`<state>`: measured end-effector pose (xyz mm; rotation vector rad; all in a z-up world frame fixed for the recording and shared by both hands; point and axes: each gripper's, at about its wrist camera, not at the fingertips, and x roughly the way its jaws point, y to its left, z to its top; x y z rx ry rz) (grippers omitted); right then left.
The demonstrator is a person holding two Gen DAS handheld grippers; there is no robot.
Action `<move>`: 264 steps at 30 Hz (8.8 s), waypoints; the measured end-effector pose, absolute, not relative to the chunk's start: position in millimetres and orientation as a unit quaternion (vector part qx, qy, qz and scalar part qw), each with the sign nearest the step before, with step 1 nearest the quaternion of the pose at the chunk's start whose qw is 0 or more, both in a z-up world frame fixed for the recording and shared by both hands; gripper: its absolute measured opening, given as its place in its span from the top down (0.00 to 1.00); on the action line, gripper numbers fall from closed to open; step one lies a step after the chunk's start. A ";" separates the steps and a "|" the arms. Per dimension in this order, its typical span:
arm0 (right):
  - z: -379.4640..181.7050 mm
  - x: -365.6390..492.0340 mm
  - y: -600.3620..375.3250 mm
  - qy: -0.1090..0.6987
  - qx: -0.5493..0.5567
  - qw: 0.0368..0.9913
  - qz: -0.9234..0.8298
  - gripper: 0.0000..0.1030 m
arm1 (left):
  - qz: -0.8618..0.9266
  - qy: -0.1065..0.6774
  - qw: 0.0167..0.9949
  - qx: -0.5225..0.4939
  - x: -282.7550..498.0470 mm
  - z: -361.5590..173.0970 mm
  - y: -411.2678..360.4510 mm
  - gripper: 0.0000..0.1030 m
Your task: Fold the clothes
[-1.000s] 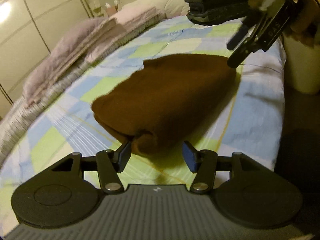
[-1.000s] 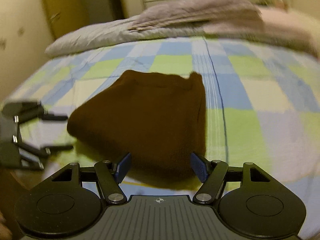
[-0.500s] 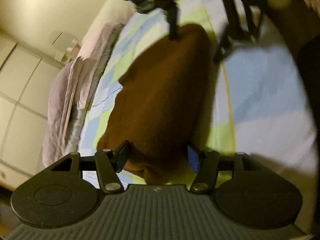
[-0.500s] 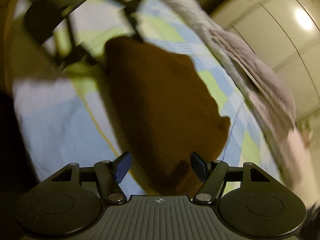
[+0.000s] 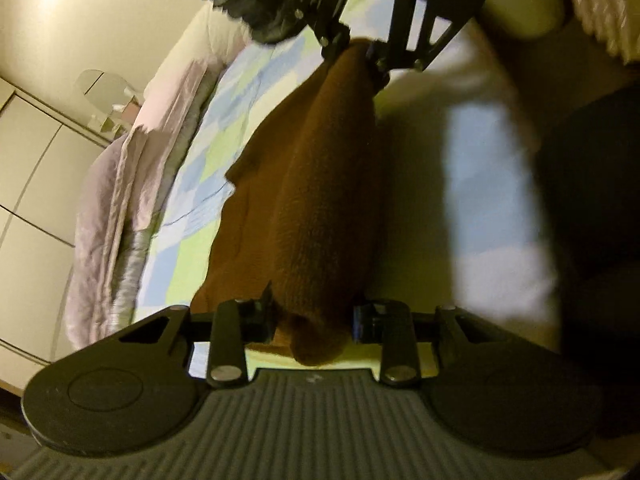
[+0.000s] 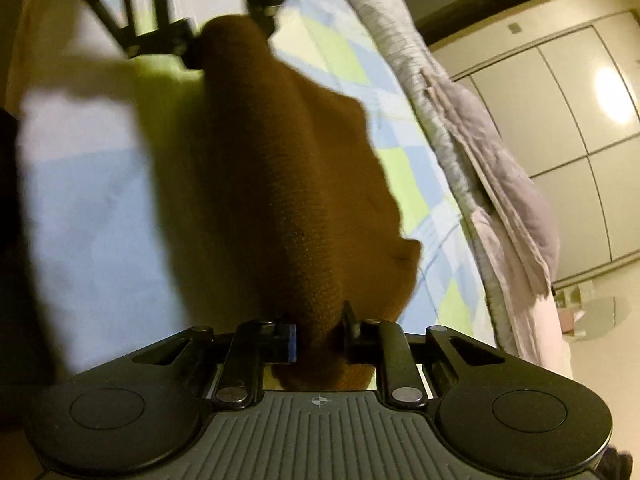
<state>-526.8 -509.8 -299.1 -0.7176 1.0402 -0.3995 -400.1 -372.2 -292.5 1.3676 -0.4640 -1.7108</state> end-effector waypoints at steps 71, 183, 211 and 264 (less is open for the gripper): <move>-220.1 -629.2 -614.3 0.273 0.227 0.836 -0.418 0.50 | -0.748 -0.134 0.445 0.473 -379.8 -272.0 -416.6 0.43; -219.2 -604.3 -529.1 0.355 0.063 0.869 -0.338 0.47 | -0.729 0.193 0.607 0.252 -299.8 -236.3 -377.9 0.53; -251.5 -519.4 -684.7 0.314 0.259 0.866 -0.291 0.79 | -0.708 0.367 0.594 0.107 -245.5 -275.7 -491.6 0.93; -263.1 -597.1 -557.5 0.300 0.253 0.859 -0.329 0.44 | -0.769 0.155 0.573 0.239 -375.5 -246.1 -350.5 0.62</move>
